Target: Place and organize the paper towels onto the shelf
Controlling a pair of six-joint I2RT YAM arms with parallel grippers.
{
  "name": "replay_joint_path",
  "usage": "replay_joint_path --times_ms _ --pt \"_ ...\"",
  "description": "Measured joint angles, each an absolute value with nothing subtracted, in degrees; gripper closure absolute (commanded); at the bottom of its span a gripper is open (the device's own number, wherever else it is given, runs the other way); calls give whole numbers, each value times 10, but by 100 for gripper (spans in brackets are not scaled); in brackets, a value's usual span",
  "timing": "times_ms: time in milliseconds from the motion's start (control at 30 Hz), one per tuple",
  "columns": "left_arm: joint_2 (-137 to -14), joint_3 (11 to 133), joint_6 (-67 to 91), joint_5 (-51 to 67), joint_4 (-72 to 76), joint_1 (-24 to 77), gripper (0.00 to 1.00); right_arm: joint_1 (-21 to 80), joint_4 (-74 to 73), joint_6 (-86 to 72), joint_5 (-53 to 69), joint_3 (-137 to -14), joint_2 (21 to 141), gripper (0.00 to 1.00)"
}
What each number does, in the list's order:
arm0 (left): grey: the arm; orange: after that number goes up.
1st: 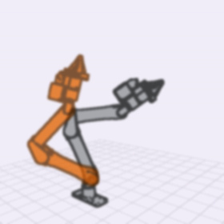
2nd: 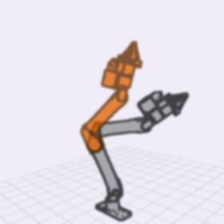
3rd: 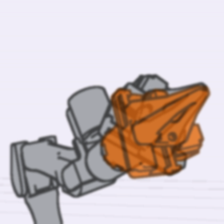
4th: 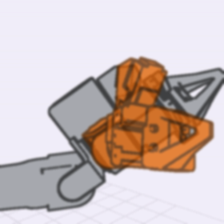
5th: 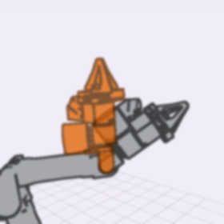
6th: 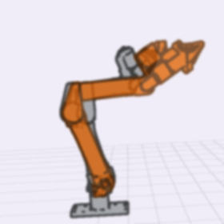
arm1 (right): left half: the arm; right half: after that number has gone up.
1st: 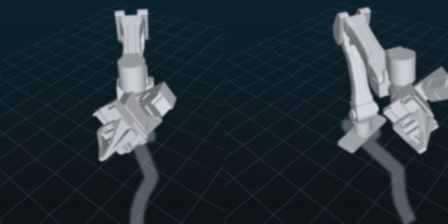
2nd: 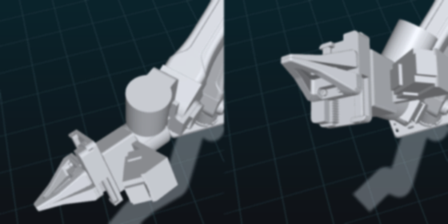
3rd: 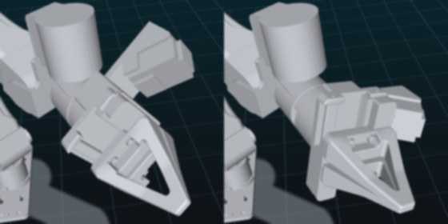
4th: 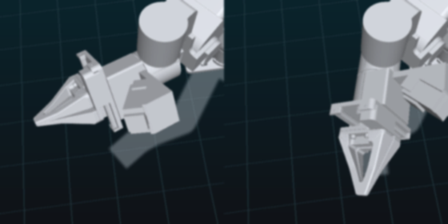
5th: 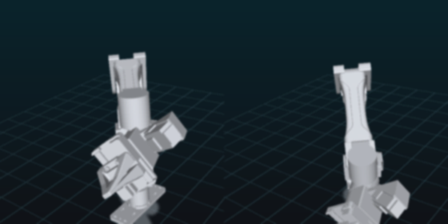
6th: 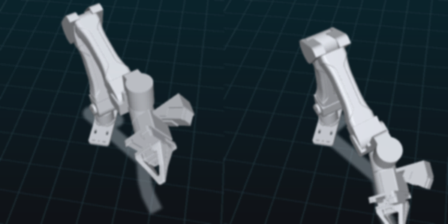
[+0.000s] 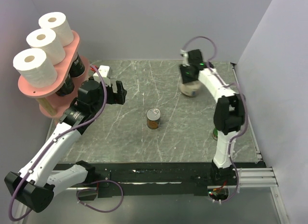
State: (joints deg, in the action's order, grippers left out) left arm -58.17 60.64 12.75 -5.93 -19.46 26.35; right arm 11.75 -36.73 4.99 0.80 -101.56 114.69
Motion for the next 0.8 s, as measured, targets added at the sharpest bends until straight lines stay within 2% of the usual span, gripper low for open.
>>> replay_joint_path --times_ms 133,300,500,800 --pt "-565 600 128 -75 -191 263 4 220 -352 48 11 -1116 1189 53" --pt "-543 592 128 -93 -182 263 4 322 -326 53 13 -1184 1237 53" --pt "-521 588 128 -105 -171 263 4 401 -308 50 18 -1194 1272 52" --pt "-507 582 128 -111 -165 263 4 455 -296 37 26 -1197 1282 48"
